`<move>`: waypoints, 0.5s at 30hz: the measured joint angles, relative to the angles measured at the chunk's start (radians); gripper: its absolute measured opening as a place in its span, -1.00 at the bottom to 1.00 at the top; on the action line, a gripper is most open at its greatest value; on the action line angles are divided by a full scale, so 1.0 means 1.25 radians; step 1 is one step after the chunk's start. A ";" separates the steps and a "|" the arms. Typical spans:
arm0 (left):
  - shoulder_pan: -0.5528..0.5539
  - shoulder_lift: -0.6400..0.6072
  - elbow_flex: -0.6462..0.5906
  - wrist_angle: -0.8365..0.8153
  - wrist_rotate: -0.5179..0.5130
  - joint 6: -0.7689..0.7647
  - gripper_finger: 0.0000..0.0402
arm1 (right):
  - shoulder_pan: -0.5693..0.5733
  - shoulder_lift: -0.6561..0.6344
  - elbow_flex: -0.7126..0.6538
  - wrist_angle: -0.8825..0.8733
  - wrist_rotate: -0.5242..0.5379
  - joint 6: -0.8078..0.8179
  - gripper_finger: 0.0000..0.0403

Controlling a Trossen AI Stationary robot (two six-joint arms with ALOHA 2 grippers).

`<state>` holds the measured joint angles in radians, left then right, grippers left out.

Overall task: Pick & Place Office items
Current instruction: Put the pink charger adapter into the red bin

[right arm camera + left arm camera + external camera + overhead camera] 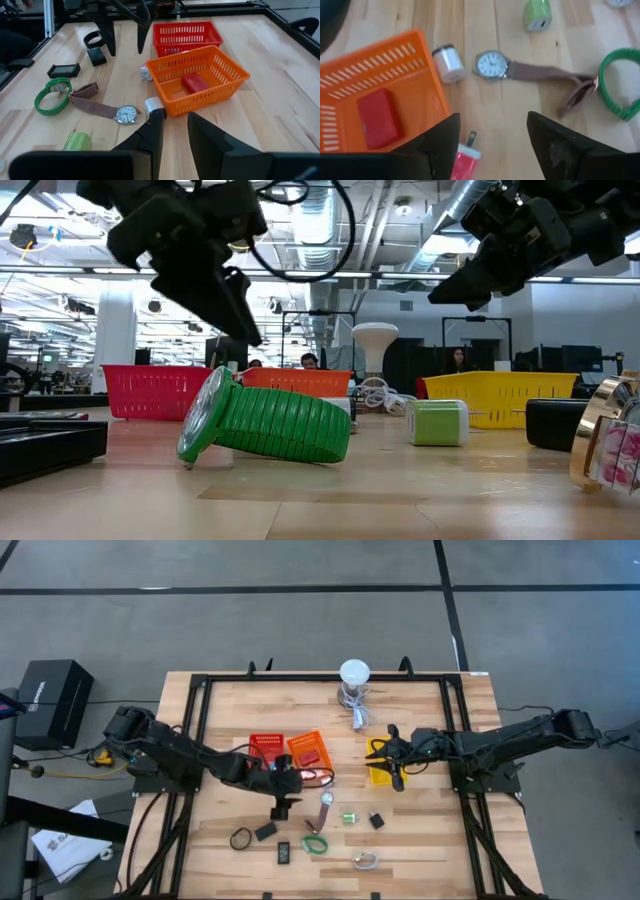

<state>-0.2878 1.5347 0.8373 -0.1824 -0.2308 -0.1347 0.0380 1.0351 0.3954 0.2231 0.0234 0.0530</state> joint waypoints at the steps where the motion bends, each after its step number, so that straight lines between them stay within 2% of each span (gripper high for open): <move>1: 0.003 -0.001 -0.006 0.000 0.002 0.000 0.15 | 0.000 0.000 0.000 -0.001 0.000 0.000 -0.60; 6: 0.021 0.005 -0.041 -0.002 0.003 0.004 0.18 | 0.001 0.000 0.000 -0.004 0.000 0.000 -0.60; 15: 0.047 0.005 -0.075 0.006 0.016 0.021 0.10 | 0.001 0.000 0.001 -0.004 0.000 0.000 -0.60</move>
<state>-0.2291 1.5410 0.7435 -0.1753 -0.2113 -0.1080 0.0387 1.0351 0.3962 0.2185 0.0232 0.0528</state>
